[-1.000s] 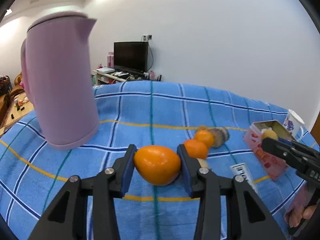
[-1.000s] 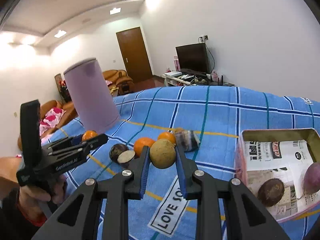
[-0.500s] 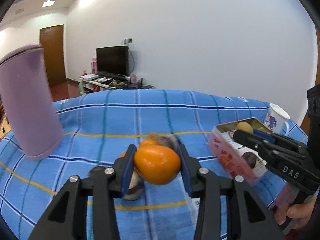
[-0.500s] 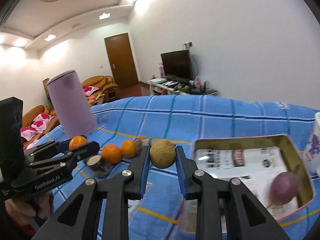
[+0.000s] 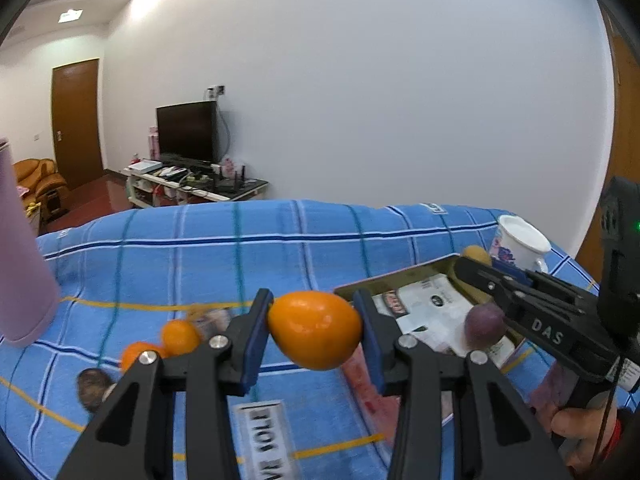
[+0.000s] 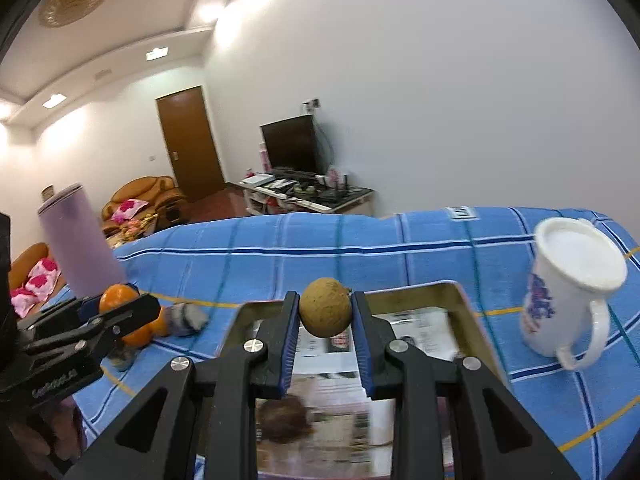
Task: Organize fruits
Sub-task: 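Carry both fruits over the tin and open both tools to drop them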
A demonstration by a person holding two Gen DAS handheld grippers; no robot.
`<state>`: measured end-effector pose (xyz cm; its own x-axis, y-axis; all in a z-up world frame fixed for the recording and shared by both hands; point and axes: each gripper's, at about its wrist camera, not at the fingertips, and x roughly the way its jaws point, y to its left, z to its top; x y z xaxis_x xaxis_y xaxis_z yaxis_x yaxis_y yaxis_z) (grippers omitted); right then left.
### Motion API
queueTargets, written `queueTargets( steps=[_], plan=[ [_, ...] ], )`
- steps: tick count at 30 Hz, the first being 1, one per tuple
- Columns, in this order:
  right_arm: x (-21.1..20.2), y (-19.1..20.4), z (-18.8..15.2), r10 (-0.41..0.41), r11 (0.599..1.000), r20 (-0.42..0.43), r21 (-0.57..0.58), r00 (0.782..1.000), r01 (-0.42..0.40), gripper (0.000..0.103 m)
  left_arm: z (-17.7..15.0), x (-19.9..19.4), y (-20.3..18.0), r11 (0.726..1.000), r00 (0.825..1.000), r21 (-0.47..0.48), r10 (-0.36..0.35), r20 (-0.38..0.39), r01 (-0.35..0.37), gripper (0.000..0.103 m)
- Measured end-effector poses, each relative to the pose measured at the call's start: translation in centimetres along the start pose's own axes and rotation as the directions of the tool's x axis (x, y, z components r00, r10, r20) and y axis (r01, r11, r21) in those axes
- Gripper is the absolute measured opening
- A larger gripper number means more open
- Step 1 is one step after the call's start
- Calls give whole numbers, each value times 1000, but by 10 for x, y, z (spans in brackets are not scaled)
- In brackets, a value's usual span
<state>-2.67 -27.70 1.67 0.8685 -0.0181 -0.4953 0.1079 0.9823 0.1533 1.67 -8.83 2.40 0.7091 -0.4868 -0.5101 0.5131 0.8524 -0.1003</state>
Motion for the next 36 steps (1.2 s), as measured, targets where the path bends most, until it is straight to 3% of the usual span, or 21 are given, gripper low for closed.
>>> queueTargets(
  steps=[14,26,36],
  plan=[
    [21,-39,2,-97,995,-57,4,994,97,27,3,64,-55,999,995,23,-35,-96,38,44],
    [43,-34,-7,-162,986,-138,-61,977,155,28,-1,85,-59,1000,985,28,8,-173,-3,44],
    [43,-25,-9,-174,982,-133,-95,976,163,28,-3,88,-64,998,983,60,38,-182,-27,44]
  ],
)
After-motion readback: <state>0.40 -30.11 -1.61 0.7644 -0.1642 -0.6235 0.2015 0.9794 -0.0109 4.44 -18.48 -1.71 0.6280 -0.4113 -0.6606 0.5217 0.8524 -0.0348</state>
